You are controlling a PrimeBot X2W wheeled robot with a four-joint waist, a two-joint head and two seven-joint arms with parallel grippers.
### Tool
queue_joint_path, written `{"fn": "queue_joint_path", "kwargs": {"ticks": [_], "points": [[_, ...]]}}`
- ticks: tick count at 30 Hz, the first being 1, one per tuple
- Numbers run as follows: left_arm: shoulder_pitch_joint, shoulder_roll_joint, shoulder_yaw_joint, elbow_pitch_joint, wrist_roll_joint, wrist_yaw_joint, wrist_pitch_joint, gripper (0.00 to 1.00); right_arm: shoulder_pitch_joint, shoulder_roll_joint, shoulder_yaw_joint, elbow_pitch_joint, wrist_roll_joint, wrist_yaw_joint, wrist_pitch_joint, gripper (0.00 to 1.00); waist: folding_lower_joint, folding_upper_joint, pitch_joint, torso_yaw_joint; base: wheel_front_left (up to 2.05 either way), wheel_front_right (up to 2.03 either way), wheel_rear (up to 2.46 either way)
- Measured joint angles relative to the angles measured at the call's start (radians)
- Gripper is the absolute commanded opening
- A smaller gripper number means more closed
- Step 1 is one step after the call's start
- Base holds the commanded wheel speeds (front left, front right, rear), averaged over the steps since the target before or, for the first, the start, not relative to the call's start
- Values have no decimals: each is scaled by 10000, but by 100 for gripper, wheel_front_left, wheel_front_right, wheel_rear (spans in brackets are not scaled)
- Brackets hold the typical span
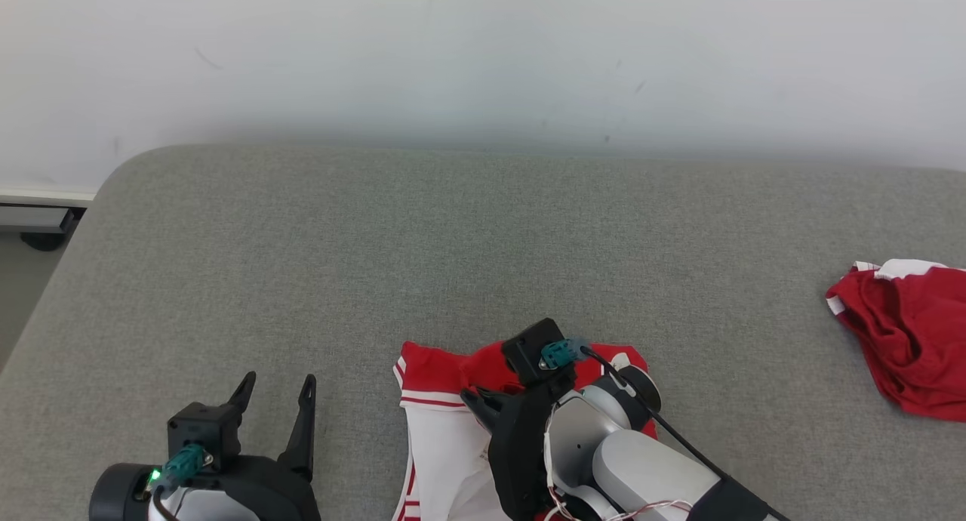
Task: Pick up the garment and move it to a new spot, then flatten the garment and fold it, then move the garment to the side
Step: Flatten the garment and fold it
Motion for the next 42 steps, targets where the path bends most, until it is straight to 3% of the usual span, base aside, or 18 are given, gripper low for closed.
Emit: {"fn": "queue_joint_path", "kwargs": {"ticks": [18,19,20,21,36,42], "points": [[-33,-23,-77,142,0,-46,0,100,-437,-4,1152,769,1521,0,-1110,0,0,0,-120,239,0,0,0],[-34,-25,-86,153,0,-50,0,100,-487,-4,1206,807,1597,0,-1168,10,0,0,-131,248,0,0,0],[-34,-27,-100,163,0,-54,0,100,-546,-4,1241,825,1695,-2,-1252,96,0,0,-143,259,0,0,0],[-34,-29,-113,167,0,-54,0,100,-569,-4,1243,805,1866,-2,-1375,100,0,0,-154,270,0,0,0],[3,-4,-134,242,0,-54,0,100,-988,8,1287,111,3925,-2,-3212,100,0,0,-425,308,0,0,0],[57,61,-6,201,-4,-50,-4,100,-983,17,897,769,3482,-2,-3576,100,0,0,-508,177,0,0,0]]}}
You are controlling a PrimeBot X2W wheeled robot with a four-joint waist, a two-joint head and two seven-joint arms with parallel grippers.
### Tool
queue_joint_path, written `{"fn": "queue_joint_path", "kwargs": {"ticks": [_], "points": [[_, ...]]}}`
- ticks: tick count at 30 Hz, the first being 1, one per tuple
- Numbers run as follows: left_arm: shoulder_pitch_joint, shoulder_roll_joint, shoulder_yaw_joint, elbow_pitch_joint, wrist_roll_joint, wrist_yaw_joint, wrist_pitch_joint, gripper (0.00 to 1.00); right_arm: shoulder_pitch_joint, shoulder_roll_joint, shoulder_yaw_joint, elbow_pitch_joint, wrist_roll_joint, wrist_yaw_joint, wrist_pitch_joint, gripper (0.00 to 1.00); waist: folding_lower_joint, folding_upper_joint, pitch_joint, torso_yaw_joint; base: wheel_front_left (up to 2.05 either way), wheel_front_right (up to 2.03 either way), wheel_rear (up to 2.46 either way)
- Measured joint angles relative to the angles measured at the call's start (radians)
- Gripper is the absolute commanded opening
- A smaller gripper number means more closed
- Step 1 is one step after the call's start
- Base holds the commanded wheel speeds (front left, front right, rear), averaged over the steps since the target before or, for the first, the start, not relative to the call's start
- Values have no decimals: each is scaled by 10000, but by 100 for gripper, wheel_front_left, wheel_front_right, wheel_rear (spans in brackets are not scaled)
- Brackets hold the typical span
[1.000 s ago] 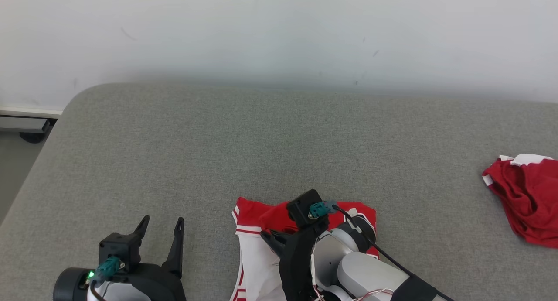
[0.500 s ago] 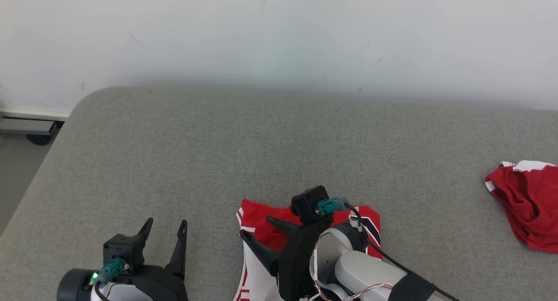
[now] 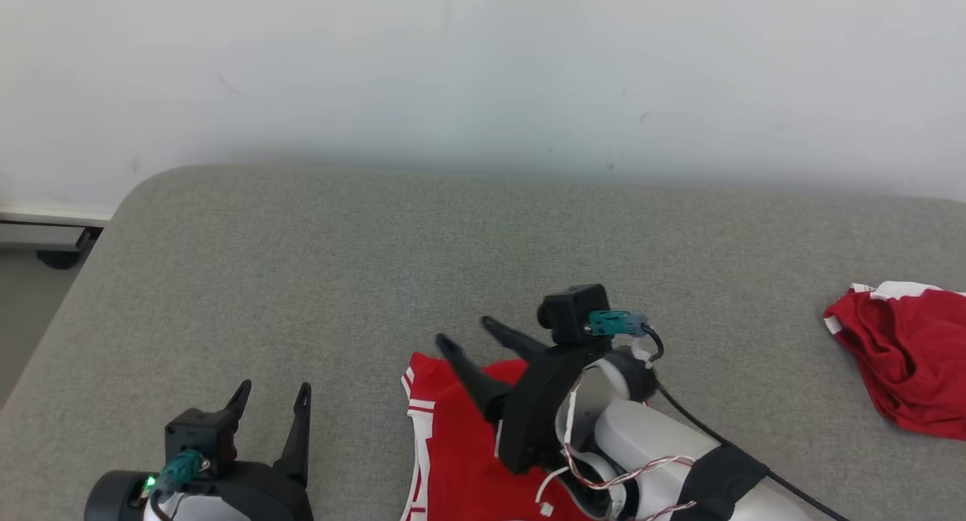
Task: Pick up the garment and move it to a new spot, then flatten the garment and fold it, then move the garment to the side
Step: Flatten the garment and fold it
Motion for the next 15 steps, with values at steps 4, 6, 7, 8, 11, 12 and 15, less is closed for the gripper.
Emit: {"fn": "queue_joint_path", "kwargs": {"ticks": [4,6,7,8,11,12,15], "points": [[207,48,90,-81,-10,8,-12,100,126,-138,-489,1072,-1064,0,6,100,0,0,-59,-142,0,0,0],[347,69,157,-128,-12,10,-13,100,377,-368,-696,1294,-1333,0,10,100,0,0,-92,-223,0,0,0],[430,94,224,-151,-12,21,-13,100,514,-477,-803,1413,-1444,0,17,100,-1,0,-106,-270,0,0,0],[461,127,270,-157,-12,25,-13,100,679,-581,-961,1484,-1528,0,19,100,-1,0,-116,-319,0,0,0],[494,151,293,-280,-12,67,-13,100,1122,-842,-1469,1701,-1708,0,21,100,0,0,-139,-461,0,0,0],[528,144,293,-324,-12,67,-13,100,1255,-897,-1616,1733,-1756,0,23,100,0,0,-144,-501,0,0,0],[612,140,311,-416,-12,94,-13,100,1593,-957,-2021,1726,-1971,0,94,100,-1,0,-129,-605,0,0,0]]}}
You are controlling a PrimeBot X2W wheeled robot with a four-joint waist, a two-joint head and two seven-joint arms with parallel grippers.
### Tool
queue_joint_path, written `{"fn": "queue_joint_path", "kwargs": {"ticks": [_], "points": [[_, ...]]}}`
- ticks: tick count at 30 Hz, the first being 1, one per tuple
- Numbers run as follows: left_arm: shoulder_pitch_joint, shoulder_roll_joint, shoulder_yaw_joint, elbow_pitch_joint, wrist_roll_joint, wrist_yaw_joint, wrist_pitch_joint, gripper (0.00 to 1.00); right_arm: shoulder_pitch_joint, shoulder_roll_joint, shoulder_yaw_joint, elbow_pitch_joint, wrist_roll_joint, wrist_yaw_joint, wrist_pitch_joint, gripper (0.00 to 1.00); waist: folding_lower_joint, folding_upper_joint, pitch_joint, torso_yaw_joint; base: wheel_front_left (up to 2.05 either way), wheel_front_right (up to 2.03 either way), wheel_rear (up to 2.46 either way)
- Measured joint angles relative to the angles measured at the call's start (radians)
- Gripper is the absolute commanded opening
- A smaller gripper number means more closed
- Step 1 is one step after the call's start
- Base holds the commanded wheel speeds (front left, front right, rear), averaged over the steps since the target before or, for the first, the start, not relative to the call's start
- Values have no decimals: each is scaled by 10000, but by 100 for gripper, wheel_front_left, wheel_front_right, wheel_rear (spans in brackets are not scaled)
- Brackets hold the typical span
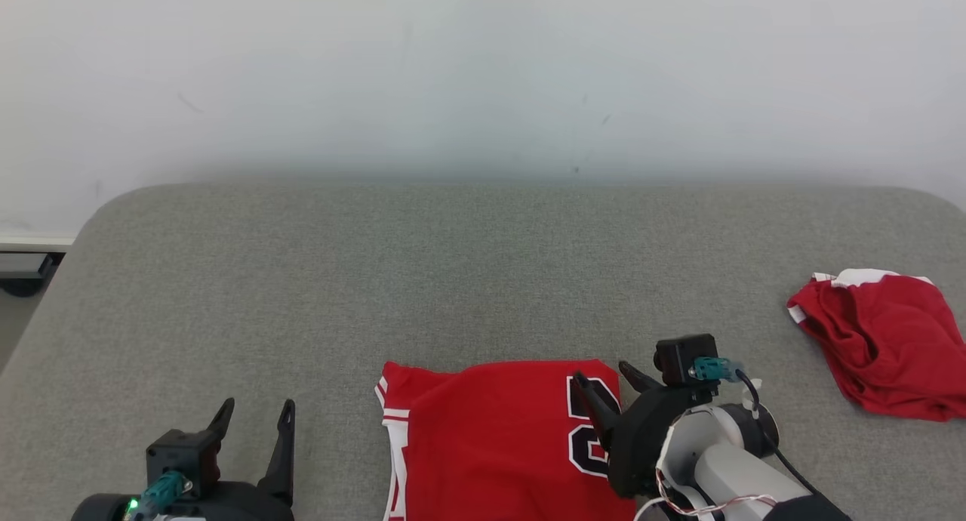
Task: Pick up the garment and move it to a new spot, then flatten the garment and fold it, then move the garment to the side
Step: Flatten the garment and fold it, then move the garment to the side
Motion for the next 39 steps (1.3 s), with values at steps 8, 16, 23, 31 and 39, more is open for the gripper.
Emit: {"fn": "queue_joint_path", "kwargs": {"ticks": [8,16,23,31,39], "points": [[-13,-15,13,-82,0,2,21,100,931,15,-955,-226,-408,0,360,100,1,0,119,-158,0,0,0],[-15,-21,13,-213,0,4,94,100,1389,98,-1705,-612,-802,0,1064,100,0,0,217,-206,0,0,0],[-54,-48,-12,-251,2,4,184,100,1569,360,-2111,-606,-1124,-2,1979,100,0,0,331,-174,0,0,0],[-75,-73,-19,-267,2,6,194,100,1707,621,-2633,-621,-1664,-2,2947,100,0,0,468,-57,0,0,0],[-264,-123,-56,-240,2,4,224,100,1774,771,-3076,-700,-2182,-2,3722,60,1,0,498,23,0,0,0]]}}
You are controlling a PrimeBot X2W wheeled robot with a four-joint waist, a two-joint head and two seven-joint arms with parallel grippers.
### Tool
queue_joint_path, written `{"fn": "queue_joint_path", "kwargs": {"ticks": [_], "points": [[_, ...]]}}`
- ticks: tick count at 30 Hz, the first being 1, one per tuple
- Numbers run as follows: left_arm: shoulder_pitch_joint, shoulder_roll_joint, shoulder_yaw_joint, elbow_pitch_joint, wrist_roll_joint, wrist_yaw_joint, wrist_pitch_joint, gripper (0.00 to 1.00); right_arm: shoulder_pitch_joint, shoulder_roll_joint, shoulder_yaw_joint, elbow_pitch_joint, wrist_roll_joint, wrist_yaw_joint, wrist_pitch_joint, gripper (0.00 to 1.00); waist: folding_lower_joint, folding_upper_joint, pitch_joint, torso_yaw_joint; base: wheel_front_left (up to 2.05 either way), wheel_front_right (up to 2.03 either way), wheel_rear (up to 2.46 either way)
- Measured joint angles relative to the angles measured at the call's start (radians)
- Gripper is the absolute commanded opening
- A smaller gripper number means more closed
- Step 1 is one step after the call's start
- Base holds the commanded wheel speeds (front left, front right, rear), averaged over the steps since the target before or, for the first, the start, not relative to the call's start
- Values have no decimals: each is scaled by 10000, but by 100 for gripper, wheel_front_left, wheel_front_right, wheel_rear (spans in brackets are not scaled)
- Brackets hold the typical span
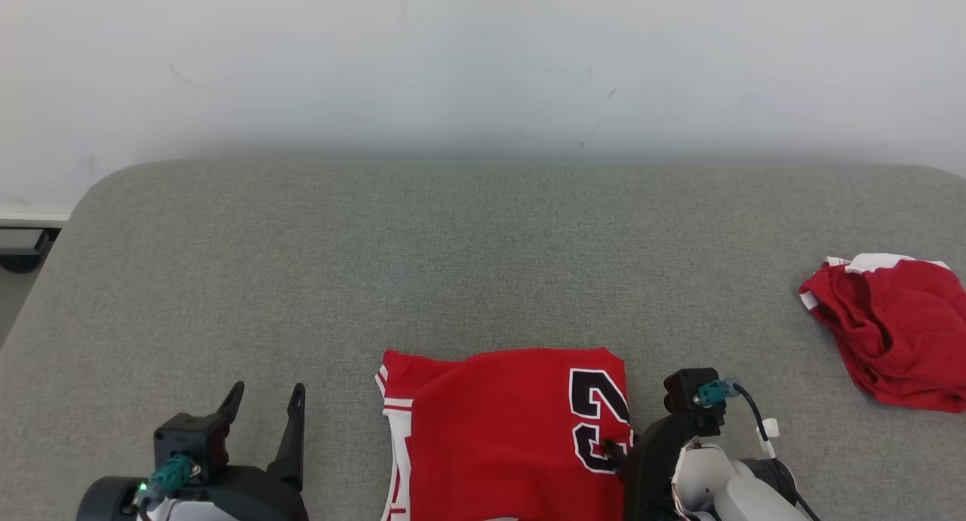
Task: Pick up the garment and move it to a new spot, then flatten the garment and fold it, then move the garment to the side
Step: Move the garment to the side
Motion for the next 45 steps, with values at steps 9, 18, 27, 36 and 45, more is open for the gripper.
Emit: {"fn": "queue_joint_path", "kwargs": {"ticks": [9,18,27,36,45], "points": [[-4,-65,-113,196,-2,-2,6,100,168,84,-596,-180,-385,2,600,0,0,0,-153,88,0,0,0],[31,-65,-42,291,-4,-2,-4,100,-192,-339,-757,-823,-1776,2,1260,0,0,0,-371,90,0,0,0],[265,-163,-69,336,-104,-2,-48,100,-1548,-1981,-407,-2410,-4311,2,2851,0,0,0,-670,77,0,0,0],[409,-173,128,230,-167,38,-151,100,-2162,-3219,-1641,-3908,-5091,2,4707,0,0,0,-555,-59,0,0,0],[213,-295,111,203,-180,81,-224,100,-2199,-3285,-2374,-4146,-5087,2,5451,0,0,0,-232,-258,0,0,0]]}}
